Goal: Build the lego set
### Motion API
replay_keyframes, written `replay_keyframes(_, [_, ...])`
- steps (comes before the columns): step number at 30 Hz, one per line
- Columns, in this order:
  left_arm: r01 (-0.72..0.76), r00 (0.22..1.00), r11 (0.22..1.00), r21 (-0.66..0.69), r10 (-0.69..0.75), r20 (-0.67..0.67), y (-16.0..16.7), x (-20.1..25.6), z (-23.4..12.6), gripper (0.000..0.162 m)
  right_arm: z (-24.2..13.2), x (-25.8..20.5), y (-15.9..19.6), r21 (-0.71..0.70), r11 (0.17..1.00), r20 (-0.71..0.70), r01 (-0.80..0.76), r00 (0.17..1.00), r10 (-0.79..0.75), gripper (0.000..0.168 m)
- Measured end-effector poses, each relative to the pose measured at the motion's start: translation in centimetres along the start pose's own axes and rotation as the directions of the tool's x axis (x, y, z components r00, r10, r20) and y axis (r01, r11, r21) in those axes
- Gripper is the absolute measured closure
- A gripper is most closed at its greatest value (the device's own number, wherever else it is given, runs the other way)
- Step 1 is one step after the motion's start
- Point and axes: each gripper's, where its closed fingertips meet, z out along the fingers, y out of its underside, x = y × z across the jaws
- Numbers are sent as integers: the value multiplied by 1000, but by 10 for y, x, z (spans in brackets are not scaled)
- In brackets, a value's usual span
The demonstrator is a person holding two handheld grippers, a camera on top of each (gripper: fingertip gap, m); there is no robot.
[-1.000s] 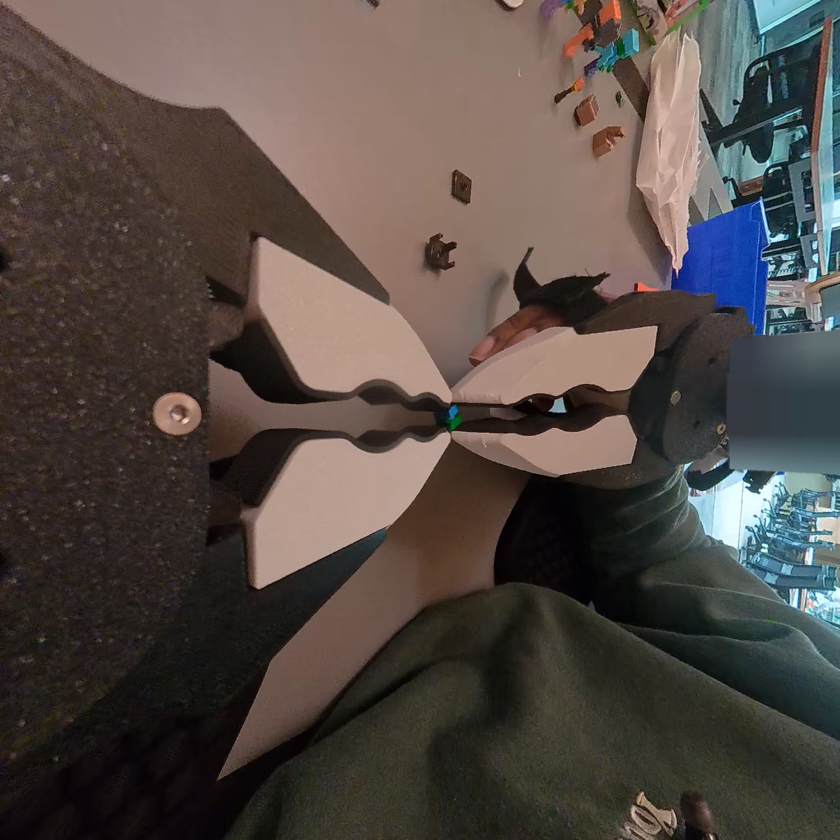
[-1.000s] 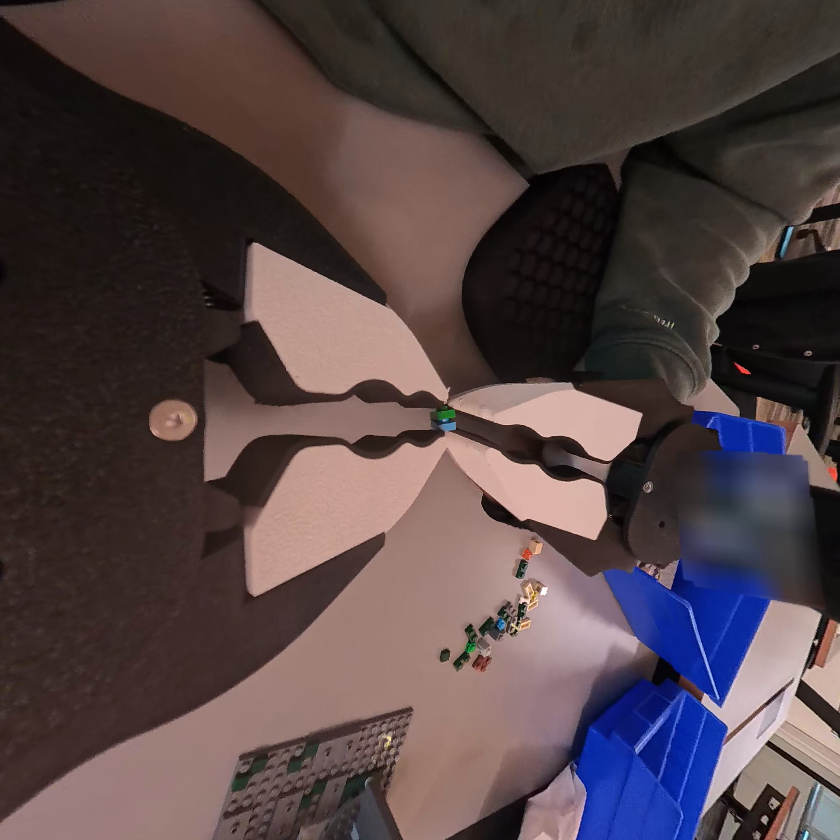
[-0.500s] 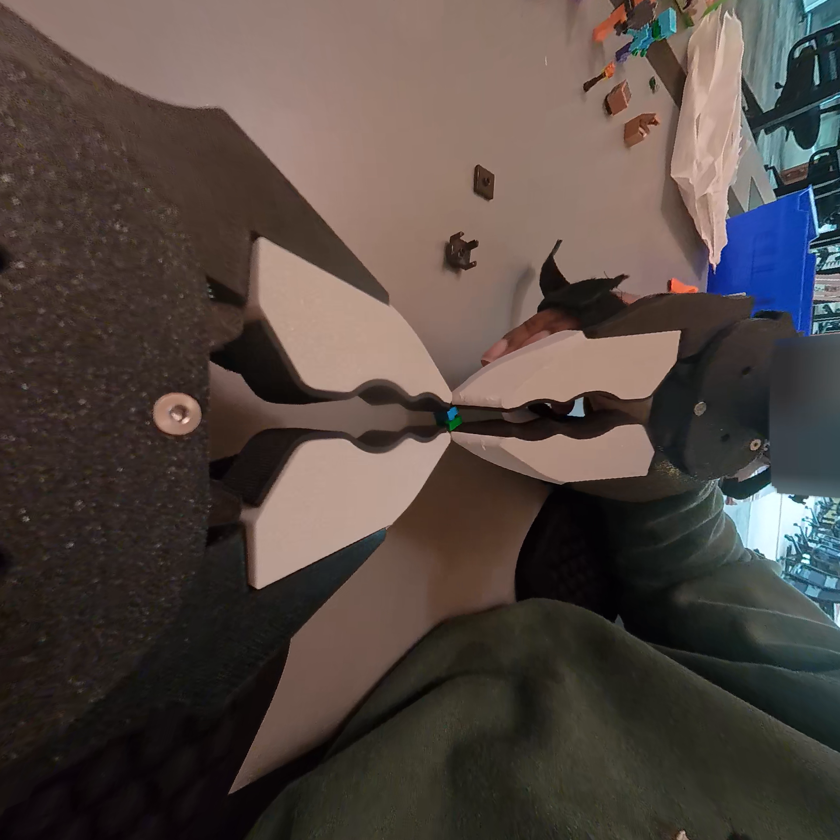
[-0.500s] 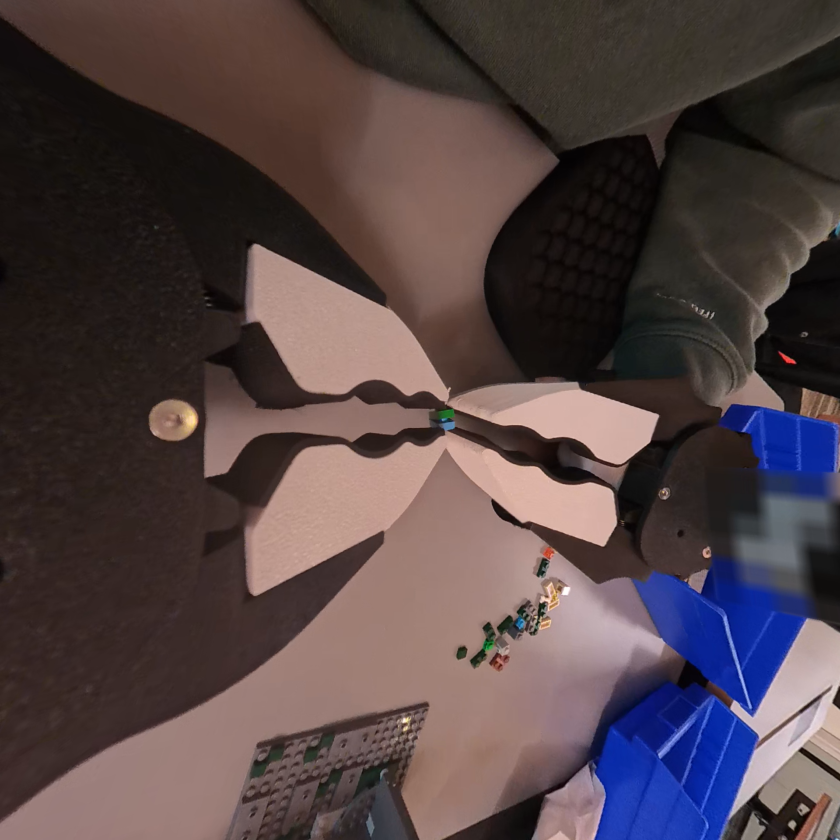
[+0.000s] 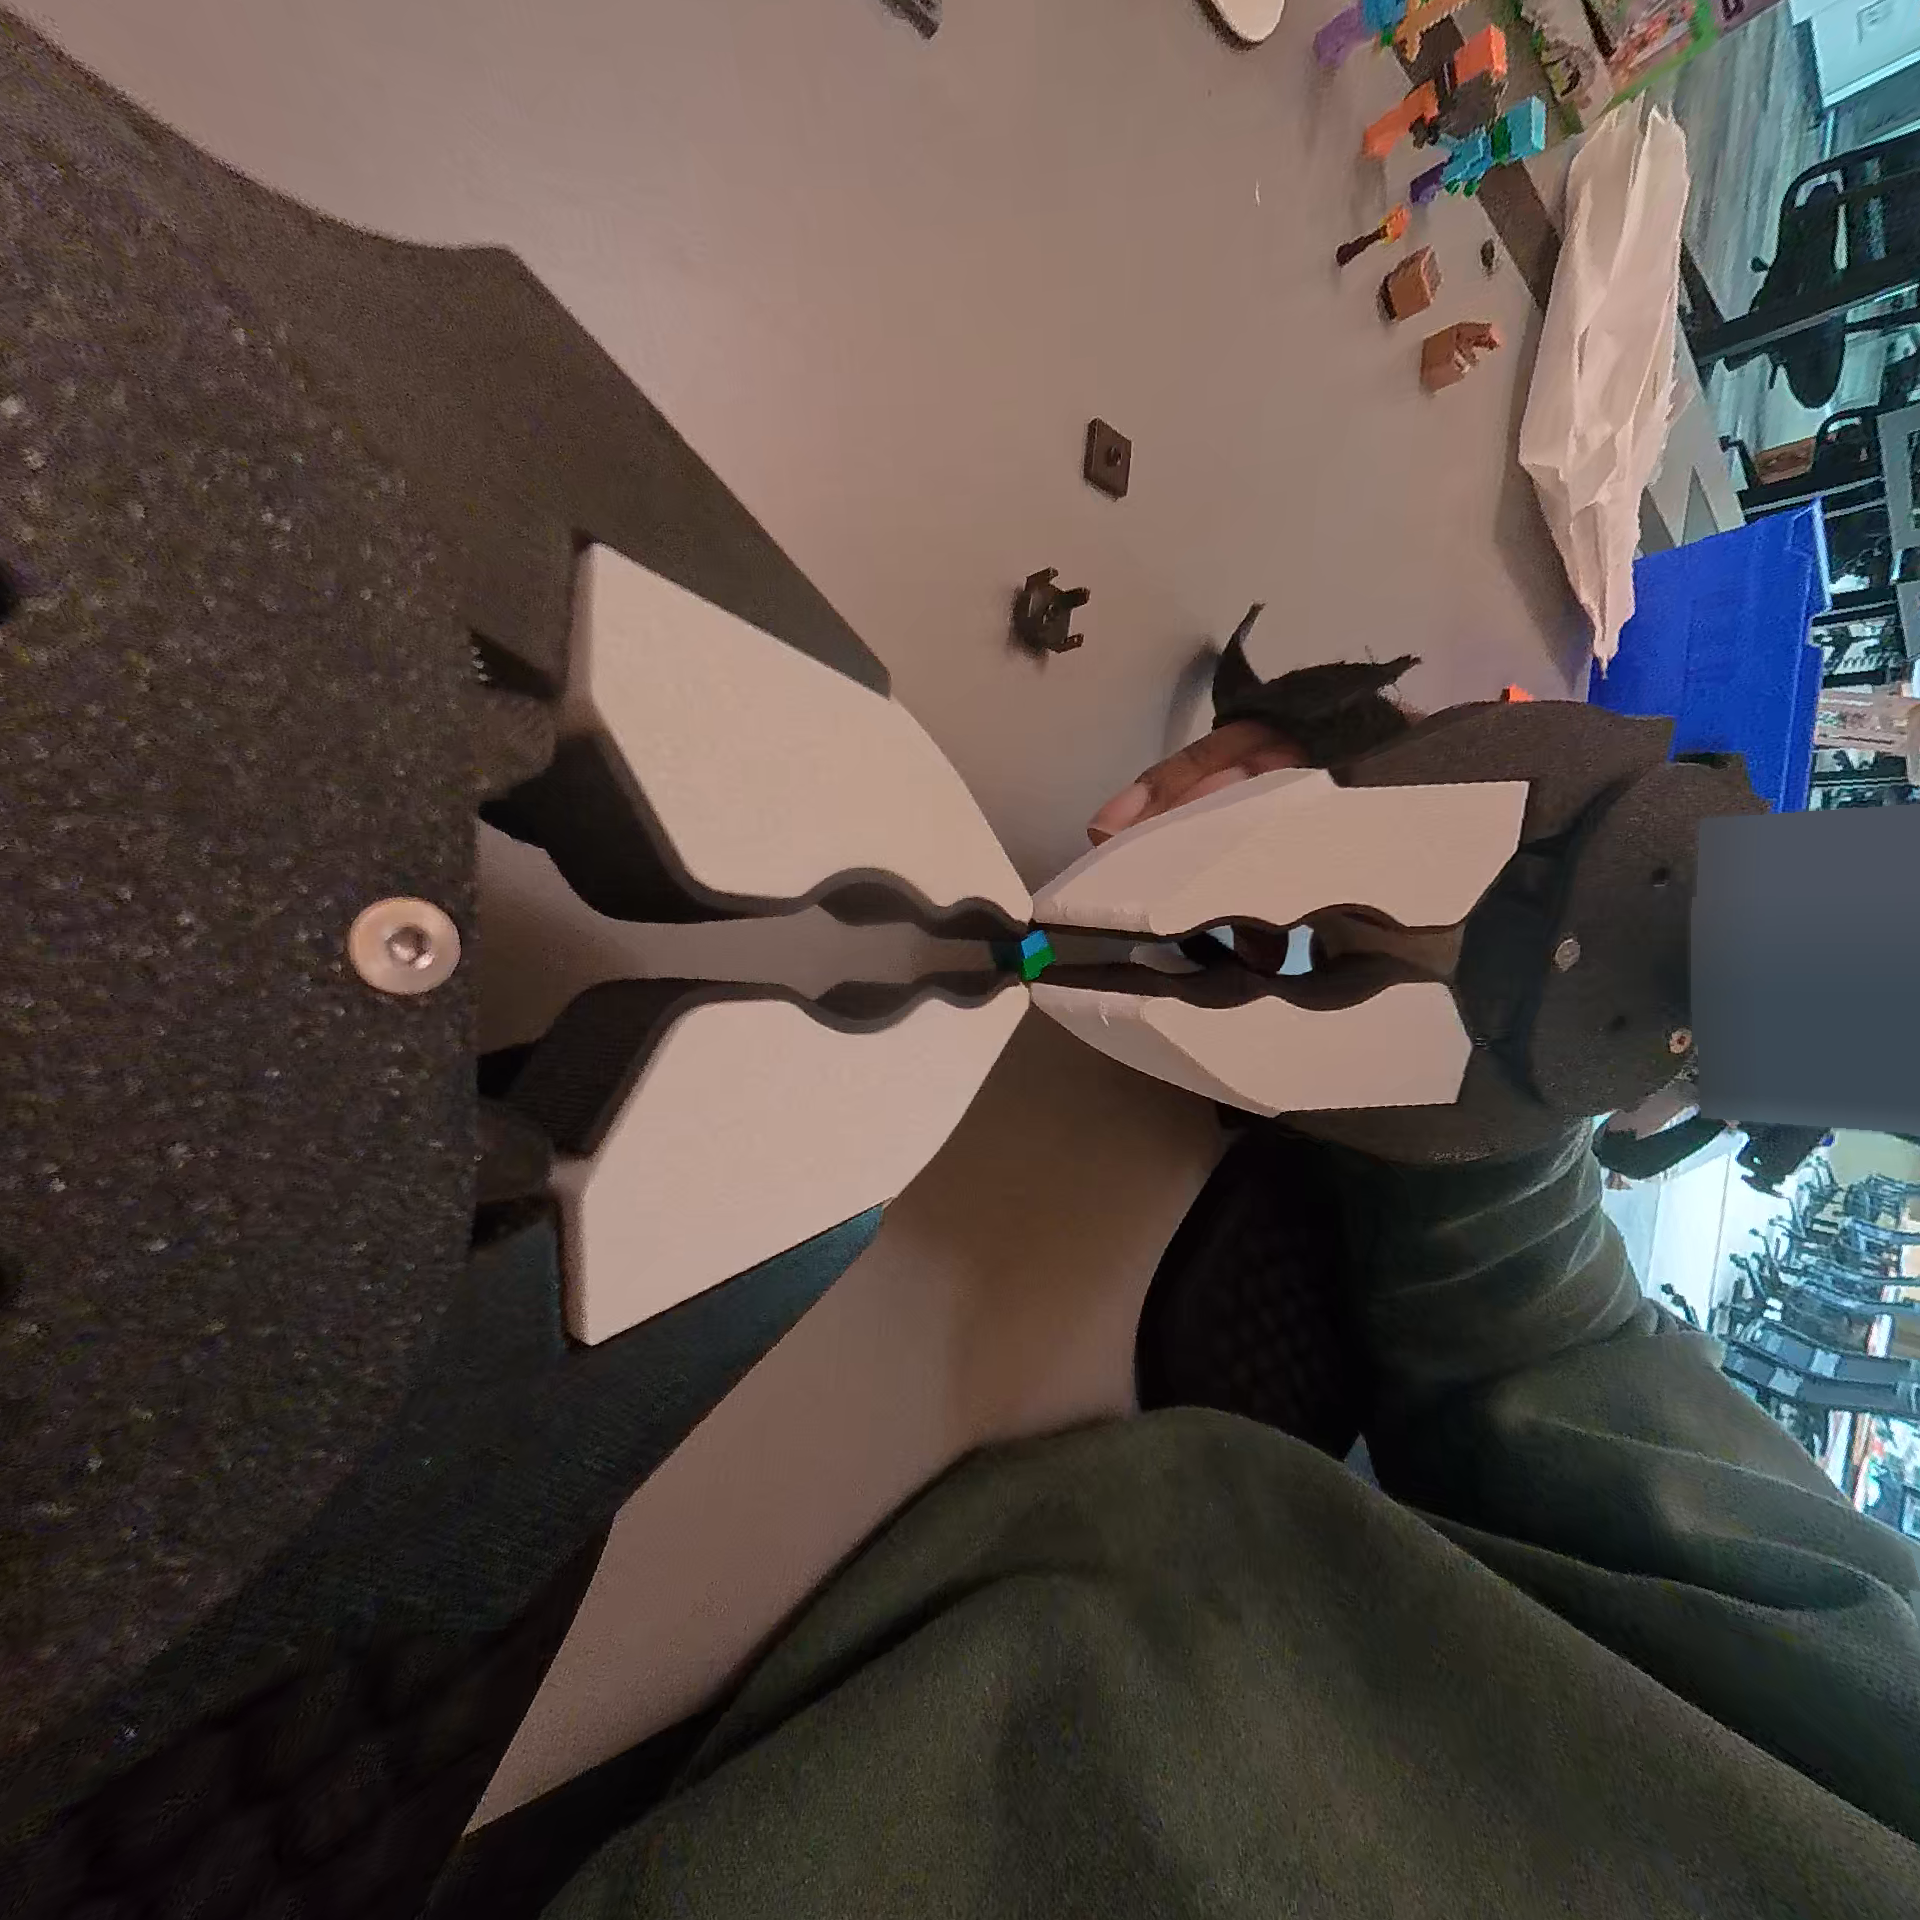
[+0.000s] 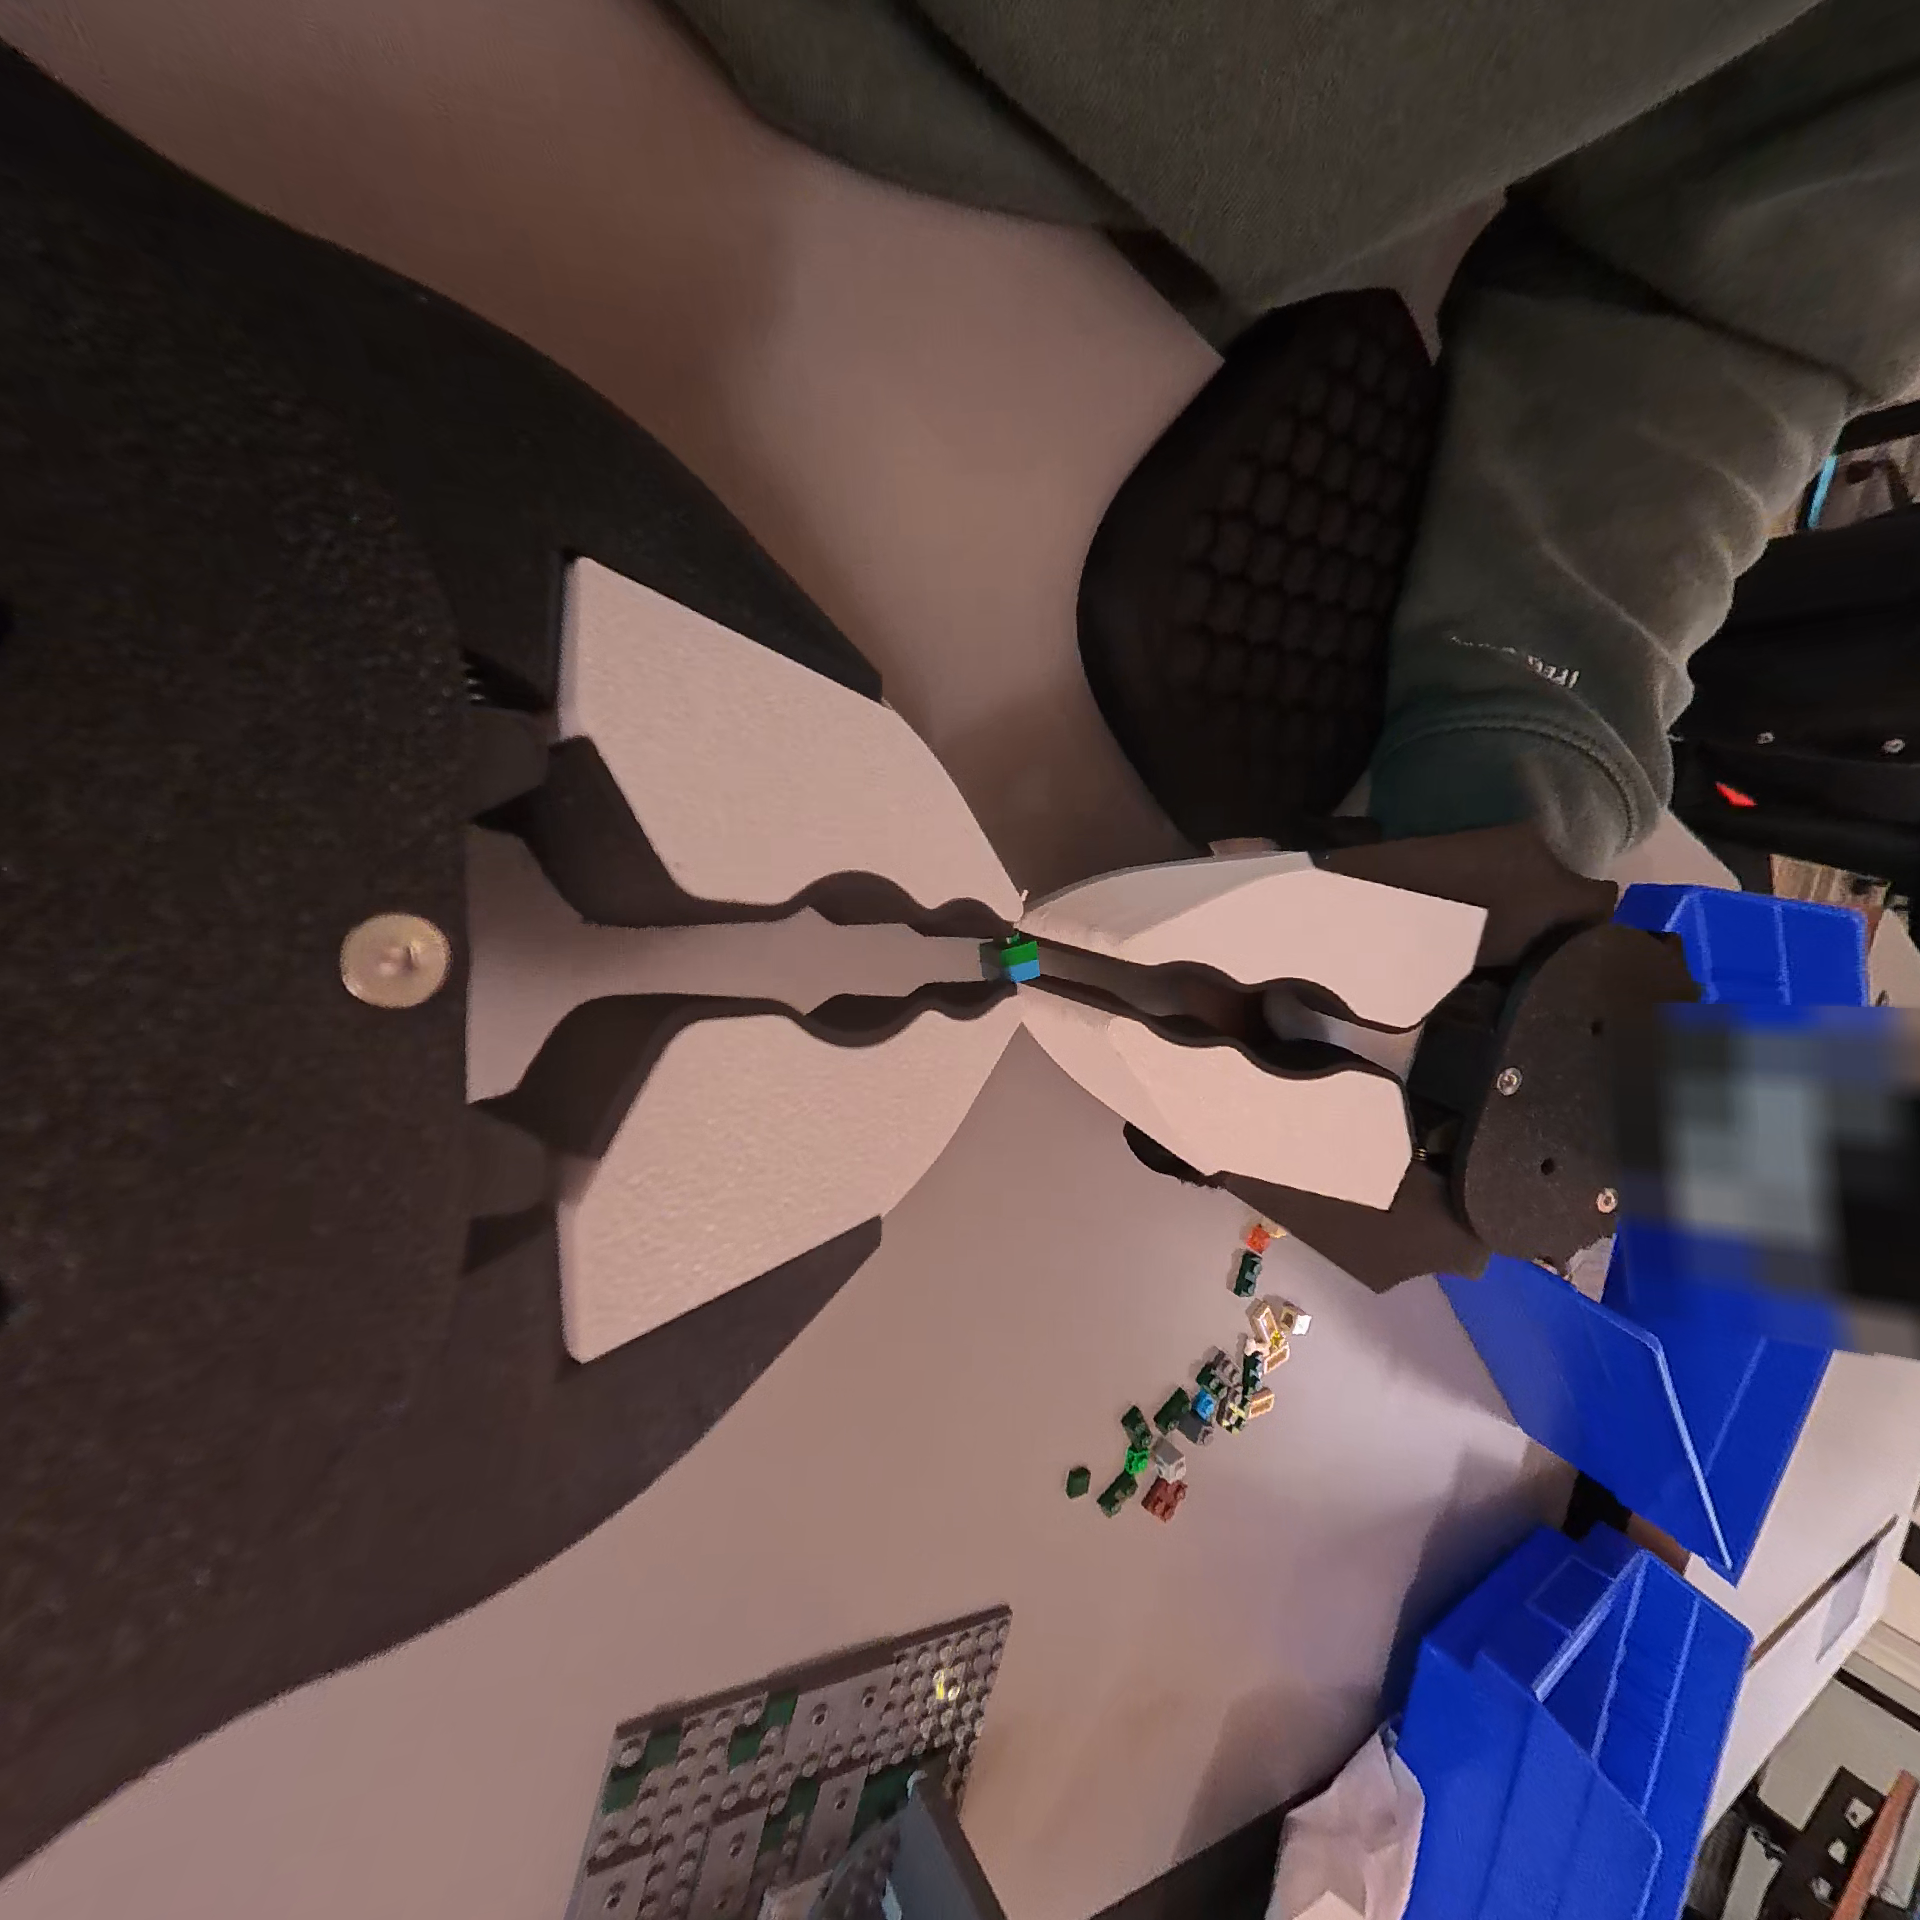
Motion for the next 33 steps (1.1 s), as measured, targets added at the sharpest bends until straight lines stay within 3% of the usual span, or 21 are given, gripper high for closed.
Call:
replay_keyframes(1, [2, 1000, 1000, 5, -2, 0, -1, 0, 0, 157, 0, 0, -1, 6, 1000, 1, -5, 1000, 5, 160])
replay_keyframes(9, [34, 999, 999, 40, -32, -29, -5, 2, -1, 156, -3, -1, -4, 53, 995, 50, -80, 996, 77, 161])
replay_keyframes(14, [17, 1000, 997, 69, -18, 17, -9, -2, 0, 155, -7, 4, -5, 77, 959, 132, -273, 956, 261, 161])
replay_keyframes(21, [-184, 961, 982, 41, 171, 216, -20, -12, -6, 149, -21, 10, -14, 102, 797, 321, -595, 778, 540, 162])
replay_keyframes(26, [-344, 899, 939, 6, 328, 291, -34, -6, -1, 151, -27, 7, -24, 92, 689, 454, -719, 646, 614, 163])
replay_keyframes(33, [-444, 847, 895, -41, 434, 306, -39, 3, 6, 153, -28, 0, -24, 53, 673, 504, -737, 602, 620, 163])
